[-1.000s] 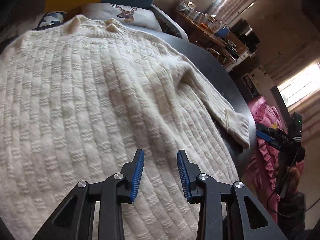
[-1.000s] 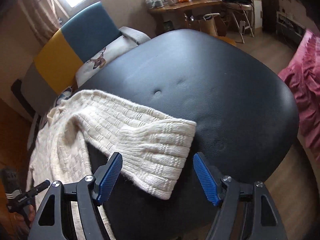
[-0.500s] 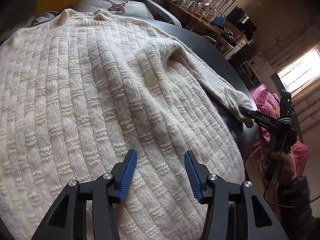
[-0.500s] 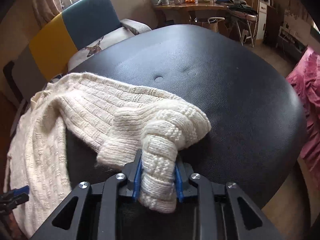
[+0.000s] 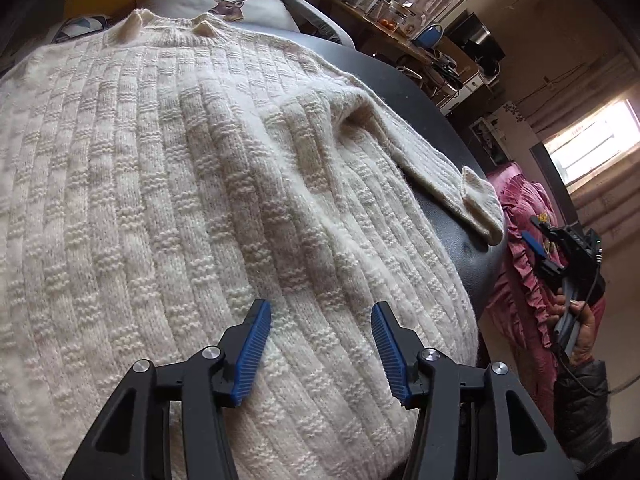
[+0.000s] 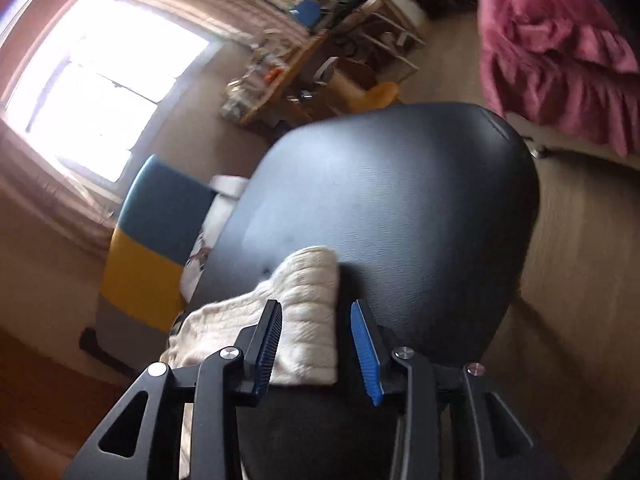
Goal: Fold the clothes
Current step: 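Grasp the sleeve cuff with the right gripper and lay it across the body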
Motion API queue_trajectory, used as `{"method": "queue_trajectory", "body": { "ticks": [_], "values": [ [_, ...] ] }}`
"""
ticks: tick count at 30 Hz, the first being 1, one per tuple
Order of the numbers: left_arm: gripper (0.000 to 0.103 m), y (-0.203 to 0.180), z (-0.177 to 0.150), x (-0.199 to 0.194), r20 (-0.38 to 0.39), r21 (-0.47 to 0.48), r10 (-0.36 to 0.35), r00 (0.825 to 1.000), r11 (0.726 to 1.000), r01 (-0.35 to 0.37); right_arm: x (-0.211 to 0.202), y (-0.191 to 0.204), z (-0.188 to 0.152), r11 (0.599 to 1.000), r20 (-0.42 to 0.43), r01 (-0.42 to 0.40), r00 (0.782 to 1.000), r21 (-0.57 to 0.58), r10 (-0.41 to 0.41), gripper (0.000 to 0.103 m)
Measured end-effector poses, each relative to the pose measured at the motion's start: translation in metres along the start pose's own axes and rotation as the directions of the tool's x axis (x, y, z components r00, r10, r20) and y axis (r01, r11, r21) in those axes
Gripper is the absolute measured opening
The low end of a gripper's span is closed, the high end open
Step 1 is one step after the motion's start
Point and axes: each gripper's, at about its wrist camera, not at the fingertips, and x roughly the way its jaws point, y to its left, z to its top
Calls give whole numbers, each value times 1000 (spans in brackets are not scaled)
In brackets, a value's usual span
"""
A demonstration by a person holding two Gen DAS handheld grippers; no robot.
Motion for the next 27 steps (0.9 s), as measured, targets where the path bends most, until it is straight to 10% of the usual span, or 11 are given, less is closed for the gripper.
{"method": "queue_trajectory", "body": {
  "ticks": [4,10,14,18,27],
  "values": [
    [59,-4,0,3,-3,25,18,1000,1000,-18,21,82,-37,931,-126,-44,992,-362,-2,38],
    [59,0,1,2,0,2,7,1000,1000,-7,116,112,-74,899,-292,-25,949,-436,-115,38],
    [59,5,2,2,4,-24,-19,1000,1000,20,97,74,-29,946,-71,163,979,-279,-190,35],
    [59,4,4,-2,1,-33,-24,1000,999,24,41,9,3,990,63,132,989,40,-135,36],
    [57,-37,81,2,32,115,-16,999,993,12,43,61,-6,934,-38,216,971,-284,-237,39]
  ]
}}
